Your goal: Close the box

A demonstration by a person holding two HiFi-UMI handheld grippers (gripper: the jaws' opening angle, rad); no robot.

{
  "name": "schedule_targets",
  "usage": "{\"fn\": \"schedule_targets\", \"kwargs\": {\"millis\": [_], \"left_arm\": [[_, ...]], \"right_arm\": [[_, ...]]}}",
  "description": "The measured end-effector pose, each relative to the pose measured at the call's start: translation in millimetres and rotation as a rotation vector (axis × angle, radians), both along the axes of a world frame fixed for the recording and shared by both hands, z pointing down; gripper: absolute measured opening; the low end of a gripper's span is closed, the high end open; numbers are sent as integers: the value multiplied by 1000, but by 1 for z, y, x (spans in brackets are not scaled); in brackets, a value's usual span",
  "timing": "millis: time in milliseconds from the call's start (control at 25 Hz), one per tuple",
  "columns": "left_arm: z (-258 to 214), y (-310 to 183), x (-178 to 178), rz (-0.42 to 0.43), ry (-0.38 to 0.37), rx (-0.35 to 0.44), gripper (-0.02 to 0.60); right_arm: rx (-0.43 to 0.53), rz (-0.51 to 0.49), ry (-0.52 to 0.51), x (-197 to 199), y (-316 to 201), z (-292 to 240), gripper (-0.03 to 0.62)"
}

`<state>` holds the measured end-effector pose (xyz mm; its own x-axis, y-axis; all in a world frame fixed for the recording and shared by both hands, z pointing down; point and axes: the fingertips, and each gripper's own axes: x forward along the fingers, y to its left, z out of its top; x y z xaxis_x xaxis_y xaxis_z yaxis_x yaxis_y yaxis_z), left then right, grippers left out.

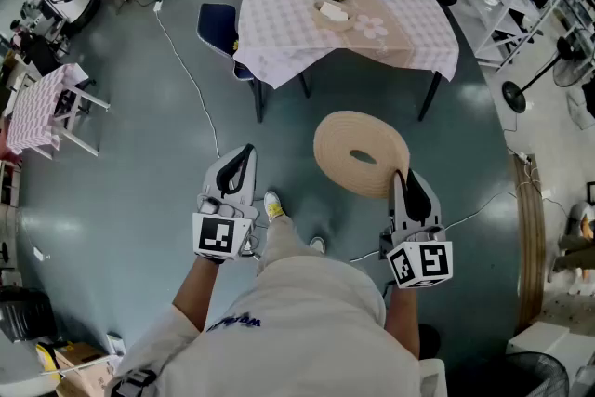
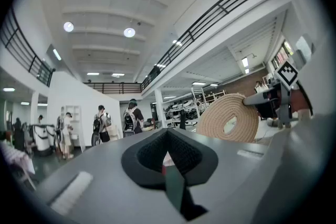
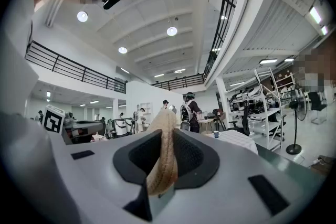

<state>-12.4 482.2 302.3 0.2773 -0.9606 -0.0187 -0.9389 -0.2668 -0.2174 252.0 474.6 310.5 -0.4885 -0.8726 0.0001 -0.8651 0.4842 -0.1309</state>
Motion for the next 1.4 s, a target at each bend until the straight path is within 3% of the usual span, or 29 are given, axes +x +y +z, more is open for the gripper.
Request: {"fn": "schedule_targets", "kwargs": {"millis": [80,280,400,440,680,760,920,1240,1400], "left_arm": [[-11,-6,3,-23,-80,53,2],[-31,-9,14,9,-97,103,2],[-21,4,28,32,-289,79,2],[-17,8,30,29,-310,72,2],[-17,6,-2,-58,-72,40,2],[-21,4,-7,-66,-32,44,2],[-23,1,2,-65,-91,60,2],[-12,-12,-7,-74,-76,23,2],[-11,-22,-7,-79,-77,17,2]], "right_arm": [[4,-6,7,2,2,-1,71],[12,-6,17,6,2,-4,71],[-23,-19,-23,18,1,-2,71],[-39,-22,-42,23,1,1,71],[-71,-8,-66,23,-7,15,71],[-87,-10,-77,20,-7,21,71],[-163,2,-90,25,-4,47,71],[-170,4,-32,27,-10,48,71],[-228,4,-42,33,-25,62,72]]}}
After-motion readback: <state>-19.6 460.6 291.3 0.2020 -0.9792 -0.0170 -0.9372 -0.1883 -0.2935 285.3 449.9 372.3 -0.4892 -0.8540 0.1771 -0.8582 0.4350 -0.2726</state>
